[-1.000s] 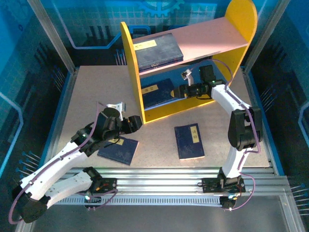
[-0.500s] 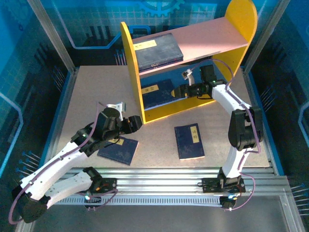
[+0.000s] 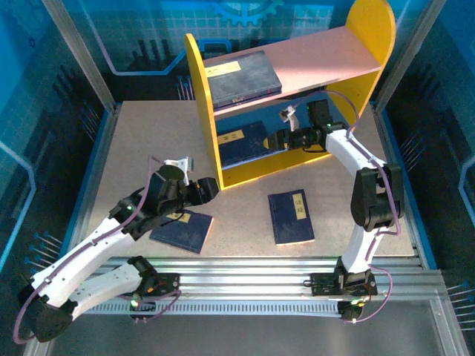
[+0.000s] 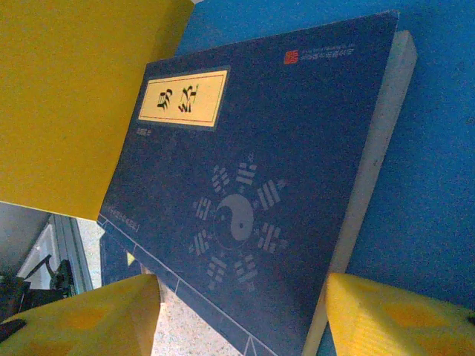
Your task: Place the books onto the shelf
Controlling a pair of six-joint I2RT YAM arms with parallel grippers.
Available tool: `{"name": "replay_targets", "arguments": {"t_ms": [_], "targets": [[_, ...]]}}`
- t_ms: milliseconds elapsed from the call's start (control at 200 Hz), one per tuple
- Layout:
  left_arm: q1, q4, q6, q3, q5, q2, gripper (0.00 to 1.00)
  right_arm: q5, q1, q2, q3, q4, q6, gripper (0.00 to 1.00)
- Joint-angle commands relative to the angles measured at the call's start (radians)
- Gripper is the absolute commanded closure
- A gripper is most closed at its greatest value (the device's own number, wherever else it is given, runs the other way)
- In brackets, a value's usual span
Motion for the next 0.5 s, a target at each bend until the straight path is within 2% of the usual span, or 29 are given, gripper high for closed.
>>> {"name": "replay_targets", "arguments": {"t_ms": [0, 495], "targets": [[0.003, -0.017, 0.027, 0.019, -0.012, 0.000, 0.36, 0.029, 0.006, -0.004, -0.023, -0.036, -0.011, 0.38], [0.003, -0.016, 0.027, 0.012, -0.012, -0.002, 0.36, 0.000, 0.038, -0.030, -0.039, -0.050, -0.029, 0.41]]}}
